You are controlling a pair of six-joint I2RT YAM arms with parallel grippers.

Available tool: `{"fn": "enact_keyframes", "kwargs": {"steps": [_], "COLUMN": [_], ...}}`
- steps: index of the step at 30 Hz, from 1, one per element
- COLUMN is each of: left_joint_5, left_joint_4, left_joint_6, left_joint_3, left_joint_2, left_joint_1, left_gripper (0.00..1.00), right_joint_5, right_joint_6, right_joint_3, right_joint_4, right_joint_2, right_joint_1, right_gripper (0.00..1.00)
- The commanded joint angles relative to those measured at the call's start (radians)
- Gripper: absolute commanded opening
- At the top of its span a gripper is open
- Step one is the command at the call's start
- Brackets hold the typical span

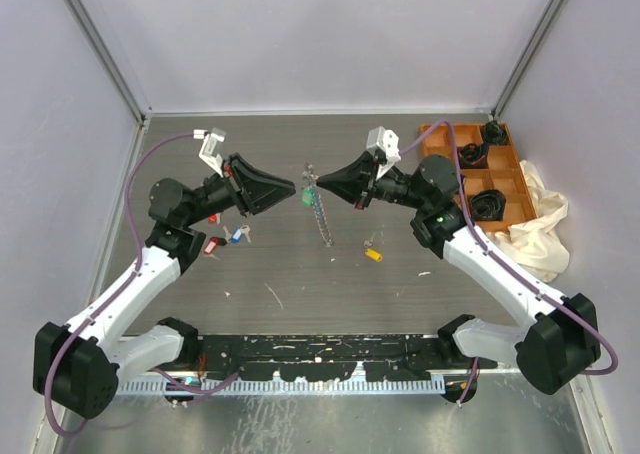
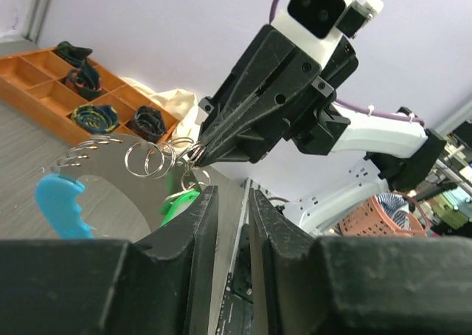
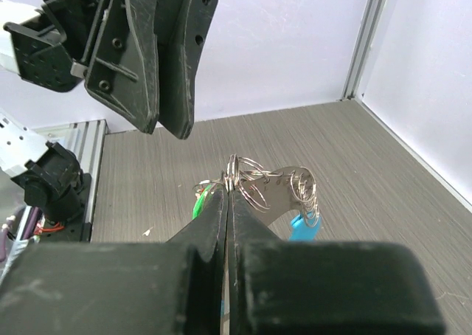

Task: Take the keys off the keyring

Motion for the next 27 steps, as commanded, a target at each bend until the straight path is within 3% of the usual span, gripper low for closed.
{"fn": "enact_keyframes", "kwargs": {"steps": [1,8,14,27], "left_joint_5": [0.071,0.06,0.024,0.004], "left_joint_4": [0.12,0.111,0.097,0.081], "left_joint_6": [-0.004,-0.007,0.008,0.036], "left_joint_3": [0.027,0.064,0.055,0.095], "left_joint_2": [0.011,0.059,0.055,0.097], "left_joint_1": [0.005,0.001,-0.012,-0.056], "left_gripper": [0.24,0.3,0.3,0.18], "right_joint_5": [-0.024,-0.038,-0.039,-0.063], "right_joint_6": [0.054,0.061,0.06,0.068], "right_joint_3": [0.001,0.001,0.007,0.013], "right_joint_4": [0.162,0.162,0.148,0.143], "right_joint_2": [-0.049,-0.045,-0.035,-0.026], "right_joint_1": [0.005,0.006,0.008,0.019], "right_gripper": [0.01,0.01,0.01,0.01]}}
